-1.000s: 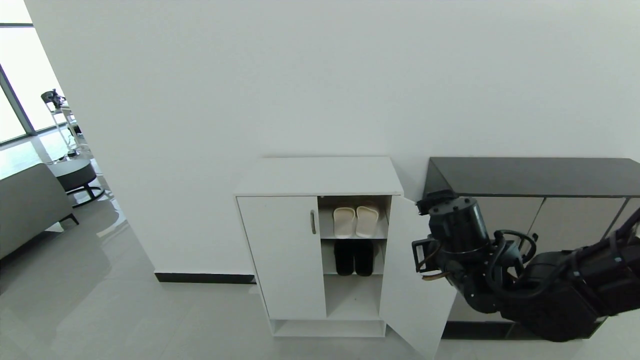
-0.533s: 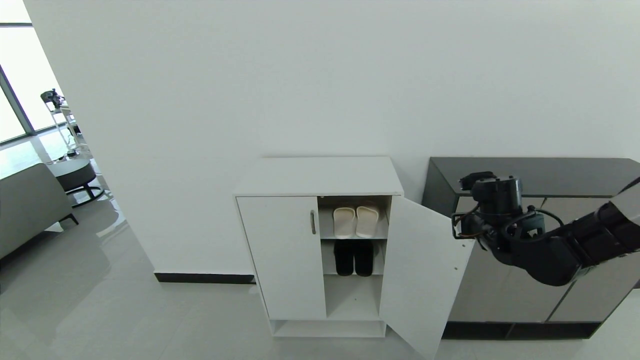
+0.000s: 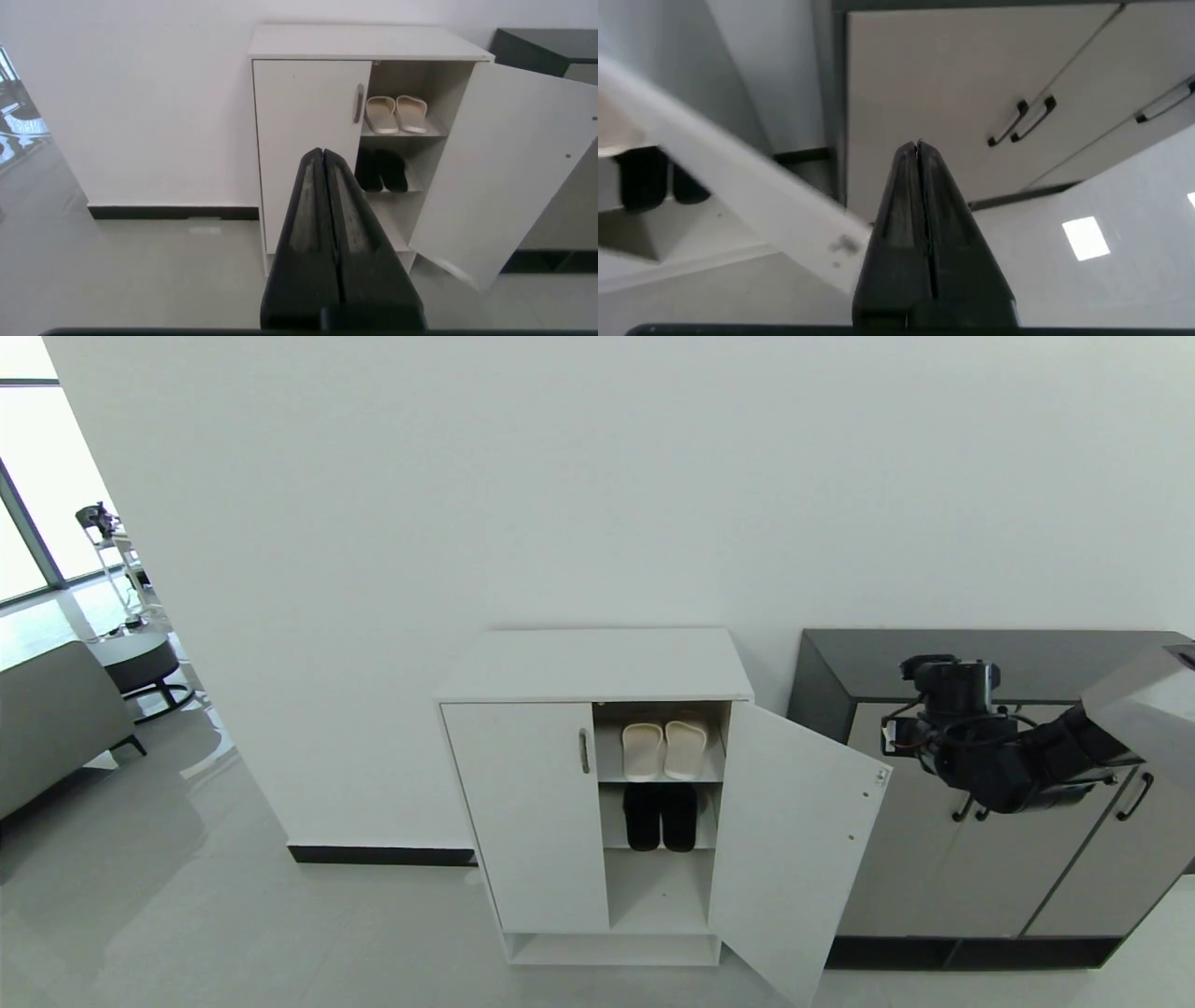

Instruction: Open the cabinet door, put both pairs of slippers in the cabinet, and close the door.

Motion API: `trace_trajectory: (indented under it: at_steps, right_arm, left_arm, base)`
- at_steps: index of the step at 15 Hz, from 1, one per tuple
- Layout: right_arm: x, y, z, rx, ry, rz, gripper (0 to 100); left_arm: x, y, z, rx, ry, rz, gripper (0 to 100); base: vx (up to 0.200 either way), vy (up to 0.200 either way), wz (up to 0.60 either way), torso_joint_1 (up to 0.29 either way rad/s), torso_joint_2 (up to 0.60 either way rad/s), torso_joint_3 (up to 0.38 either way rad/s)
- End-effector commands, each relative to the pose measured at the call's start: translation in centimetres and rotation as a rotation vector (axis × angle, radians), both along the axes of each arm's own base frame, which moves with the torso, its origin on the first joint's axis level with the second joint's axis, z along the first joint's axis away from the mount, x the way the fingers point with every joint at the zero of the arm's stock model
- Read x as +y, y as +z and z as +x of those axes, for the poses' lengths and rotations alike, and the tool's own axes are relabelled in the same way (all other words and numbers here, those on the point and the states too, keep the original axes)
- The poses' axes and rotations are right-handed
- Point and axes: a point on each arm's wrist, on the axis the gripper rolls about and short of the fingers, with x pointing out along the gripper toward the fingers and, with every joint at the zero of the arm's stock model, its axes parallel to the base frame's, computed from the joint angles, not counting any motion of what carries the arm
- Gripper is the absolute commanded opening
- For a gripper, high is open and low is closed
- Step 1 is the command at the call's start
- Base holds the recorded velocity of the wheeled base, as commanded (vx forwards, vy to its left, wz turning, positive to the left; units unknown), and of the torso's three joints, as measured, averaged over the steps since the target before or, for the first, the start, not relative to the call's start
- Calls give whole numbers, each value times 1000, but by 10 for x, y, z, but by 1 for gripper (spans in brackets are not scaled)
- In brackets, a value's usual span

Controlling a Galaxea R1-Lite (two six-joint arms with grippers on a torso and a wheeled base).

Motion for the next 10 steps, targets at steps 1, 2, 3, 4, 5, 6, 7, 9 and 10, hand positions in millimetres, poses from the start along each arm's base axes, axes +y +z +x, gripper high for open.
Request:
trace_trajectory:
  at_steps: [1,2,3,4,5,6,7,9,10]
  right_arm:
    - [-12,-30,15,43,-26,-3,0]
    - [-13,-35,18,49,-29,-3,0]
    - [-13,-37,19,50,-29,-3,0]
    - [-13,-41,20,58,-29,-4,0]
    - [-12,-41,19,60,-28,-4,0]
    - [-11,-42,19,63,-25,-4,0]
    - [-9,-45,16,76,-19,-6,0]
    - [0,-50,10,101,6,-5,0]
    - [4,-51,8,108,18,-5,0]
  left_arm:
    - [0,0,0,2,0,0,0]
    - [0,0,0,2,0,0,0]
    - [0,0,0,2,0,0,0]
    - [0,0,0,2,0,0,0]
    - [0,0,0,2,0,0,0]
    - [0,0,0,2,0,0,0]
    - [0,0,0,2,0,0,0]
    - [0,0,0,2,0,0,0]
    - [0,0,0,2,0,0,0]
  base:
    - [0,0,0,0,0,0]
    - [0,0,0,0,0,0]
    - [0,0,0,0,0,0]
    - [0,0,0,0,0,0]
    - [0,0,0,0,0,0]
    - [0,0,0,0,0,0]
    - [0,0,0,0,0,0]
    - [0,0,0,0,0,0]
    - [0,0,0,0,0,0]
